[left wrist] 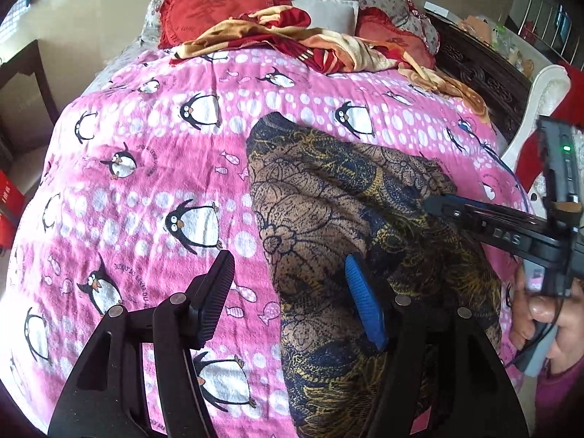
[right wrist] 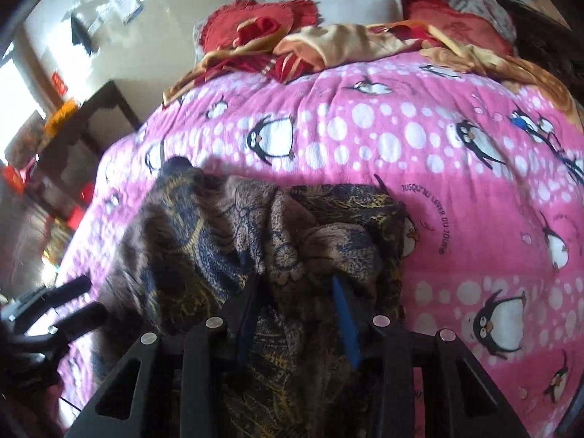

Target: Fold small clothes

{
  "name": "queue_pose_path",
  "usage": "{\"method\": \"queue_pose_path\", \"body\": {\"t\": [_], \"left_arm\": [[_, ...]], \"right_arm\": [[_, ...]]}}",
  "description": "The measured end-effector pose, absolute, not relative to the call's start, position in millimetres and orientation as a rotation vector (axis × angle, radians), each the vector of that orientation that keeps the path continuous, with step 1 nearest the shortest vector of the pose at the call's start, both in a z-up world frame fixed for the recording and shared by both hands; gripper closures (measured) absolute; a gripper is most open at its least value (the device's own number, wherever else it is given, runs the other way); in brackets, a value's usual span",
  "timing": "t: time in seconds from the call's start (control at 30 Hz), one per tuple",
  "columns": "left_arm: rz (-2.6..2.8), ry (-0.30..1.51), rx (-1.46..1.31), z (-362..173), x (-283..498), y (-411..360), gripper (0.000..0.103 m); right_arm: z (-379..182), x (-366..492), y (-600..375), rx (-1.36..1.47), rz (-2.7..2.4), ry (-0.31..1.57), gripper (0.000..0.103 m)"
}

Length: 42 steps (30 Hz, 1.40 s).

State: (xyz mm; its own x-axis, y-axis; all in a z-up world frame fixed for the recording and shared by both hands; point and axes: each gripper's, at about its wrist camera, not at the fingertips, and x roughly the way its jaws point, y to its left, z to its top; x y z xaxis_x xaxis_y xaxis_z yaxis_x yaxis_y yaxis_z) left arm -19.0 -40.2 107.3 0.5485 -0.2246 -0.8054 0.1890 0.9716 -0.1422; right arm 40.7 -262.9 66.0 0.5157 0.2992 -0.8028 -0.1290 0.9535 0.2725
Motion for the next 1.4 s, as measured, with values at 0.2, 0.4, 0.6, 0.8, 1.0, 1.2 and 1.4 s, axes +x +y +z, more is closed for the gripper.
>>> {"method": "queue_pose_path", "body": {"t": [0.2,0.4,0.6,0.8,1.0,1.2,1.4], "left_arm": [[-0.208,0.935,-0.031,111.0,-23.7,-39.8,0.039],[-0.166,0.885,0.014,118.8,-34.3,-42.8,0.039],[-0.163,0.871,0.018,126.8,-44.6,-44.0,0.039],[-0.158,0.85,0.024,133.9,-54.1,-45.9,0.039],[-0.15,0.846,0.028,135.4,-58.7,-46.1,0.039],[-0.129,0.836,0.026,136.8,-61.8,-43.0,0.039],[-0.122,0.843,0.026,133.8,-61.2,-42.5,0.039]], "right_arm": [[106.1,-1.3,-248.5,0.083,0.29,0.946,0.06],[77.0,-39.2,-241.2,-0.013,0.24,1.002,0.055],[79.4,-50.5,-251.5,0.009,0.189,0.984,0.055],[116.4,-57.5,-249.7,0.035,0.186,0.879,0.049],[127.6,-57.5,-237.4,0.03,0.167,0.847,0.034],[127.2,-56.7,-234.3,0.039,0.142,0.851,0.031],[122.7,-51.9,-230.6,0.022,0.107,0.862,0.029]]}}
